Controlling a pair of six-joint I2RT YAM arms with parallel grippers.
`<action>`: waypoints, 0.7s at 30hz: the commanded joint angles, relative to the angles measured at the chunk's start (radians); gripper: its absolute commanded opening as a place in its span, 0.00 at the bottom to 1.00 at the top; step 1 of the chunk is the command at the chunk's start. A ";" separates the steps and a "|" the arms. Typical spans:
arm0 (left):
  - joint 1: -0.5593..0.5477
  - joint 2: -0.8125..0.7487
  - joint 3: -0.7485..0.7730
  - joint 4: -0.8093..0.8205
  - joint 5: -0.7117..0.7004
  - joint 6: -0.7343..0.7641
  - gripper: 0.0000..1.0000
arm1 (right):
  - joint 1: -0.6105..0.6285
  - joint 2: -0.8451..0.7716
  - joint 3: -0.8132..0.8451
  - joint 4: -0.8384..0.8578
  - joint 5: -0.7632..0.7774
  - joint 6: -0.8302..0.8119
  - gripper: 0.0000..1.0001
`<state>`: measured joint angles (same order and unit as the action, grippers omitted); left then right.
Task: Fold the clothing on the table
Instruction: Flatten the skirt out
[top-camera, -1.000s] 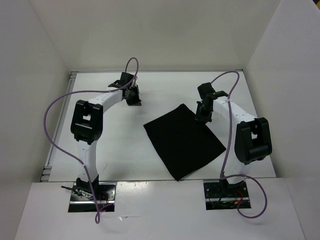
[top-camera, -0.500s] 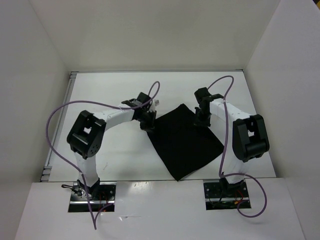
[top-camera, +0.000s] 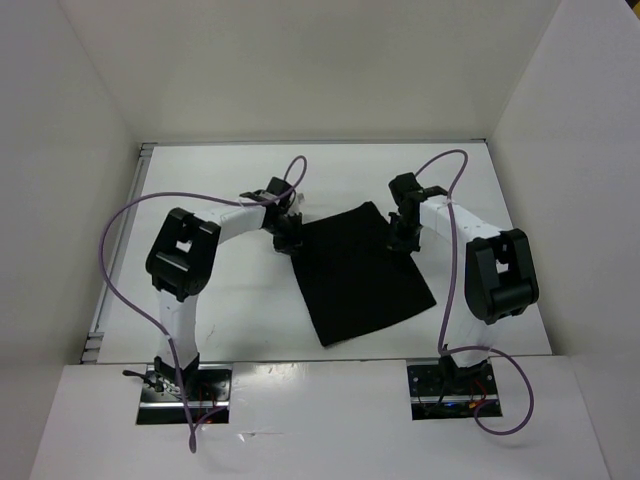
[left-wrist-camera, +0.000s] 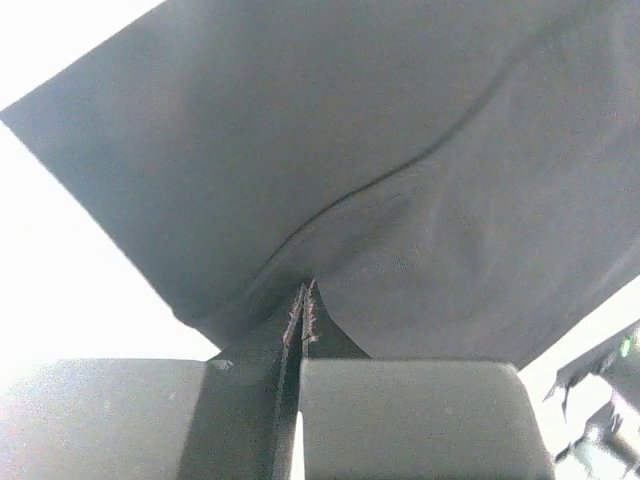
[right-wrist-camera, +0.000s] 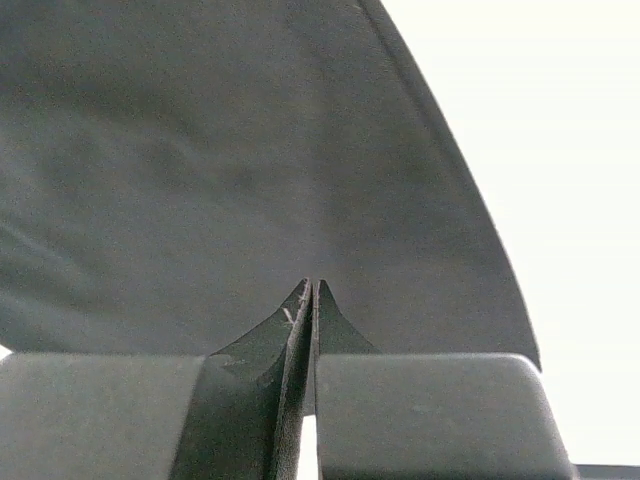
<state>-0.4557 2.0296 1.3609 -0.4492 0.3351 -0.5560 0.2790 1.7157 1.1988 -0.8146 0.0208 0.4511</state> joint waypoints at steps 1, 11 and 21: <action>0.096 0.085 0.058 -0.023 -0.159 0.042 0.00 | 0.009 0.028 0.028 -0.024 -0.060 -0.021 0.06; 0.141 0.196 0.377 -0.097 -0.188 0.099 0.01 | 0.028 0.065 0.169 -0.006 -0.026 -0.032 0.22; 0.150 -0.087 0.297 -0.075 -0.131 0.108 0.28 | 0.028 0.310 0.554 0.091 0.077 -0.065 0.44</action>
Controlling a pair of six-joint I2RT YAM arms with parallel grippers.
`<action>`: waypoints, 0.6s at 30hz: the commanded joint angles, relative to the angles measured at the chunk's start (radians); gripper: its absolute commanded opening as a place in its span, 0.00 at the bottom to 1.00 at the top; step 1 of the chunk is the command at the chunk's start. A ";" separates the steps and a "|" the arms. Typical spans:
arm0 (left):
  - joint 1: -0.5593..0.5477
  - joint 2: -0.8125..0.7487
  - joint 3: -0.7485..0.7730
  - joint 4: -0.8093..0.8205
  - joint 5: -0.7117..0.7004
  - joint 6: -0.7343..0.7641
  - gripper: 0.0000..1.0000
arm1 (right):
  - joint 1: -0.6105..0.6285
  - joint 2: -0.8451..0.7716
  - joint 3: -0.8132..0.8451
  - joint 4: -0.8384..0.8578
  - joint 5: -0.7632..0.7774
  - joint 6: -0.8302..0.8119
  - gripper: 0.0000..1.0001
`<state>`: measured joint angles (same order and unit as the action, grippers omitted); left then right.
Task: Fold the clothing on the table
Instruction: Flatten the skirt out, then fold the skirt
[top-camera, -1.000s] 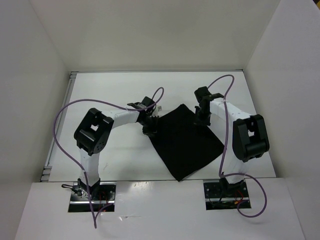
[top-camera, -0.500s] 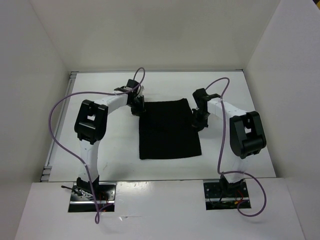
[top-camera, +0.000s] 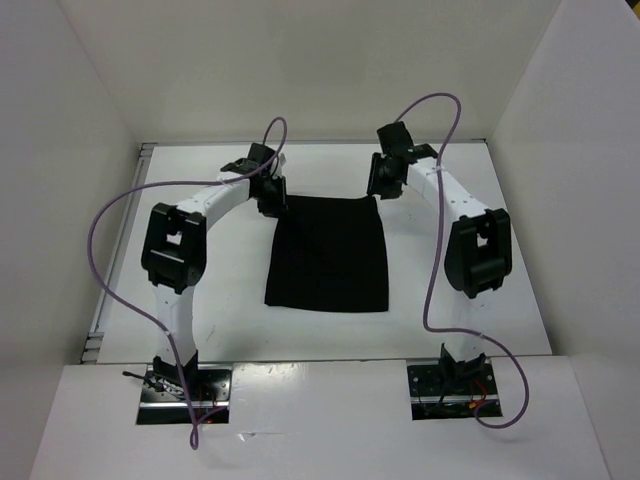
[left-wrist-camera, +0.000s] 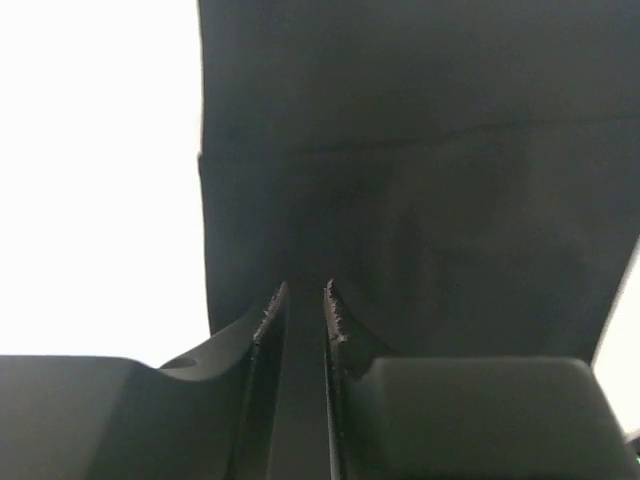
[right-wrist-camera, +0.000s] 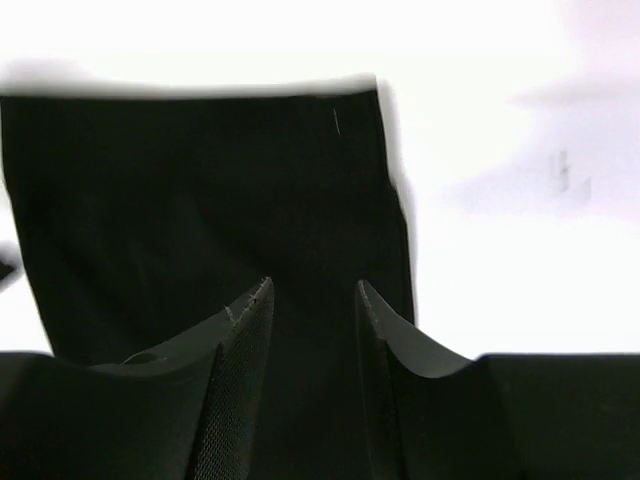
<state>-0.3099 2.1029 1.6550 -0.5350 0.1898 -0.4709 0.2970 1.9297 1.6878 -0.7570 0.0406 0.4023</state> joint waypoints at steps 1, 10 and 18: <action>0.014 -0.181 0.003 0.020 0.014 0.023 0.30 | 0.010 0.118 0.081 0.044 0.058 -0.025 0.42; 0.126 -0.212 0.031 0.095 -0.021 0.052 0.42 | -0.030 0.267 0.179 0.085 0.068 -0.025 0.40; 0.172 -0.063 0.029 0.211 0.057 0.081 0.46 | -0.090 0.288 0.200 0.094 0.058 -0.034 0.40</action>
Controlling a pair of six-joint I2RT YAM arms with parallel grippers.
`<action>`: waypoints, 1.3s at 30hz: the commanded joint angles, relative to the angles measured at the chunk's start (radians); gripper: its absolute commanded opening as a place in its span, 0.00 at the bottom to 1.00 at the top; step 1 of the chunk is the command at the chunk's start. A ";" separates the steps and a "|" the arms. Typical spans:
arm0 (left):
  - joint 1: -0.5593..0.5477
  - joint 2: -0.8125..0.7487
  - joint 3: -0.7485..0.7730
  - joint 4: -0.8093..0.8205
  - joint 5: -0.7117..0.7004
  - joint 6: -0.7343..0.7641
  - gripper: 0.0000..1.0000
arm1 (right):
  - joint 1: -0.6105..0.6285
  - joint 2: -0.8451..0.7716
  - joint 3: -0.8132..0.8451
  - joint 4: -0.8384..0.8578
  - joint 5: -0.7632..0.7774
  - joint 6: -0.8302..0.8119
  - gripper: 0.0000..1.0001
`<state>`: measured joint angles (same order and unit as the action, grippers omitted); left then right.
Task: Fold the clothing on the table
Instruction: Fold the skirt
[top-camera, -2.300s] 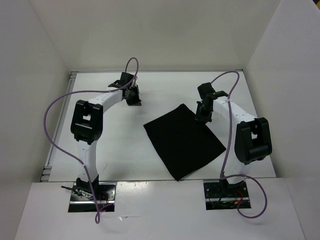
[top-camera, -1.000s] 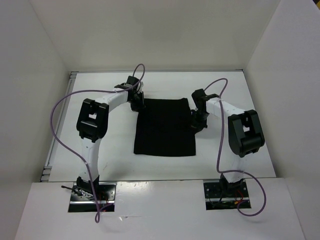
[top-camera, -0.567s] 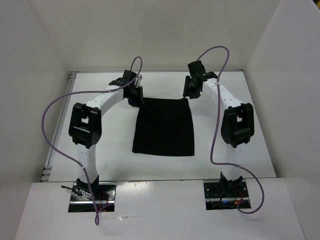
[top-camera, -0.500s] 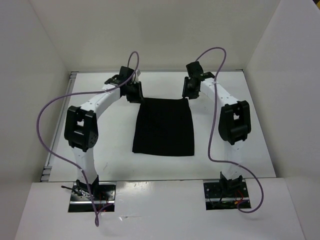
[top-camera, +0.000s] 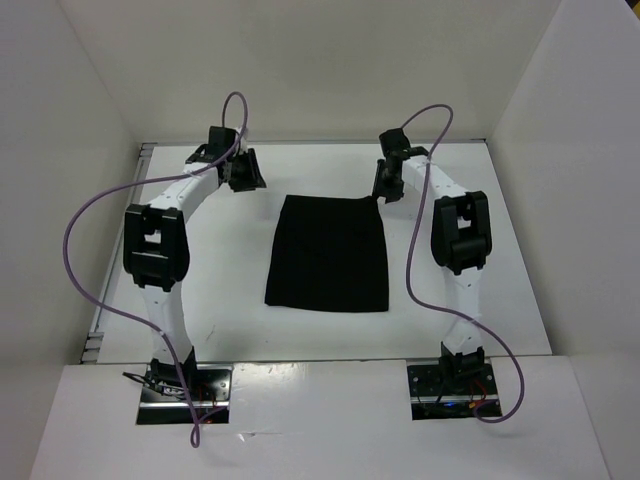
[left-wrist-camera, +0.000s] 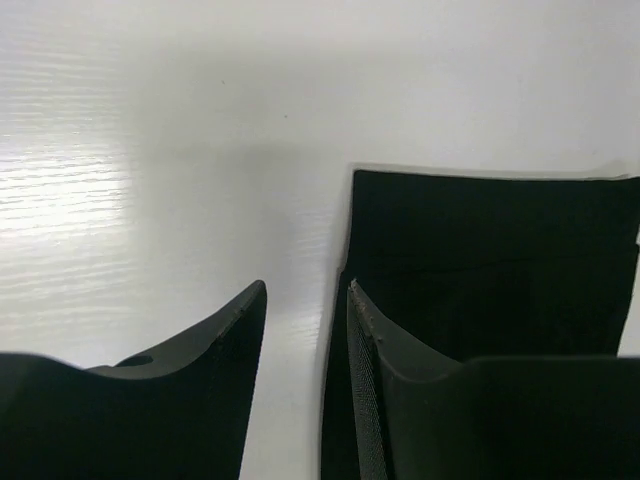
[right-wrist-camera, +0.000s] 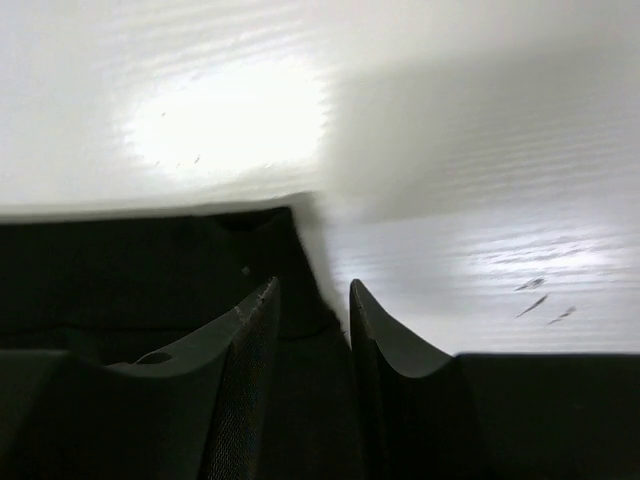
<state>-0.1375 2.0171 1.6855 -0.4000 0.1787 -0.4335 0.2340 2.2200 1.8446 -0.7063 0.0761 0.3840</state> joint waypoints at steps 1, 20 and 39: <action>0.009 0.049 -0.013 0.117 0.088 0.044 0.46 | -0.038 -0.002 0.044 0.044 0.008 -0.016 0.40; 0.009 0.213 -0.035 0.210 0.275 0.021 0.46 | -0.065 -0.083 -0.041 0.145 -0.240 -0.007 0.47; -0.001 0.341 0.017 0.274 0.390 -0.059 0.46 | -0.065 -0.040 -0.061 0.126 -0.191 -0.016 0.48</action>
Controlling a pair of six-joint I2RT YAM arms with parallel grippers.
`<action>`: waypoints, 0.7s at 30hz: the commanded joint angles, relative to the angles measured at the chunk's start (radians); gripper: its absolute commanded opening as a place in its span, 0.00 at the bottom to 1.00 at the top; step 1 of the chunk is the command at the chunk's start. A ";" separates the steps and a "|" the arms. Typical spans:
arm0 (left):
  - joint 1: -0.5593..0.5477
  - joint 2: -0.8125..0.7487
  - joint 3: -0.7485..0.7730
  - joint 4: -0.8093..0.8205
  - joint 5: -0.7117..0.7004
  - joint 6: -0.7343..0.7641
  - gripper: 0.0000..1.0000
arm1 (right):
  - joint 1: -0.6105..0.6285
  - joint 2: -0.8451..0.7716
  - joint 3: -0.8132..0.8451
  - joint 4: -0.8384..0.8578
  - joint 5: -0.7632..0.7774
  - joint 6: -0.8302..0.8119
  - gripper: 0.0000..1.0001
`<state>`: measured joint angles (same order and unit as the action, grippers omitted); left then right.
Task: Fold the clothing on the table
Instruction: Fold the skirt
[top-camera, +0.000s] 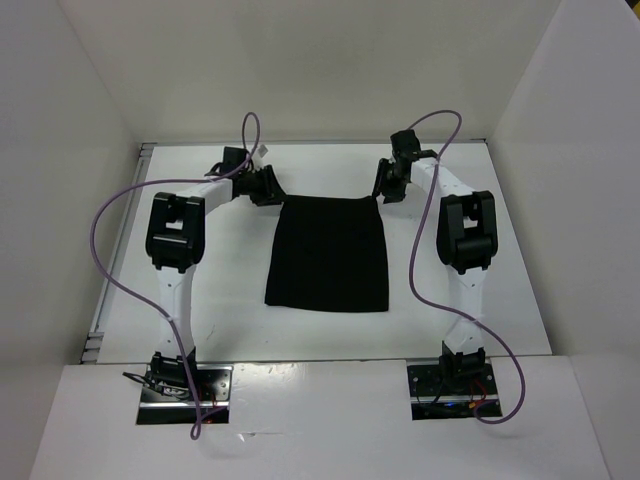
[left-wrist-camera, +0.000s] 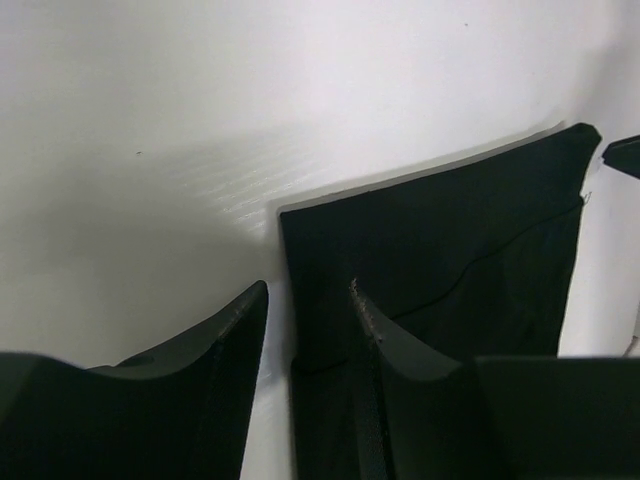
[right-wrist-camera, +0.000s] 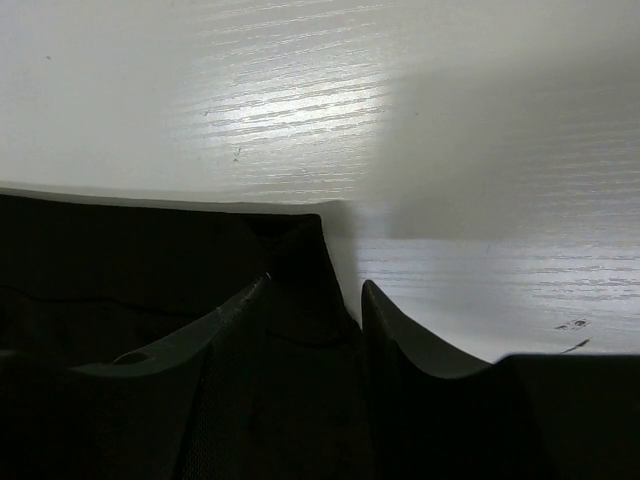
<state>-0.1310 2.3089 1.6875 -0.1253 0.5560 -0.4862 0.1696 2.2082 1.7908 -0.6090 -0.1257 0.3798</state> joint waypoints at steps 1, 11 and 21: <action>-0.007 0.058 0.015 0.000 0.025 -0.006 0.46 | -0.001 -0.019 -0.007 0.029 0.011 -0.012 0.48; -0.016 0.096 0.055 -0.011 0.047 -0.006 0.44 | -0.001 0.045 0.022 0.029 -0.058 -0.012 0.47; -0.035 0.144 0.107 -0.030 0.071 -0.006 0.00 | -0.001 0.064 0.022 0.063 -0.113 -0.002 0.17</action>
<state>-0.1501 2.3970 1.7741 -0.1139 0.6361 -0.5049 0.1696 2.2658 1.7908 -0.5980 -0.1951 0.3763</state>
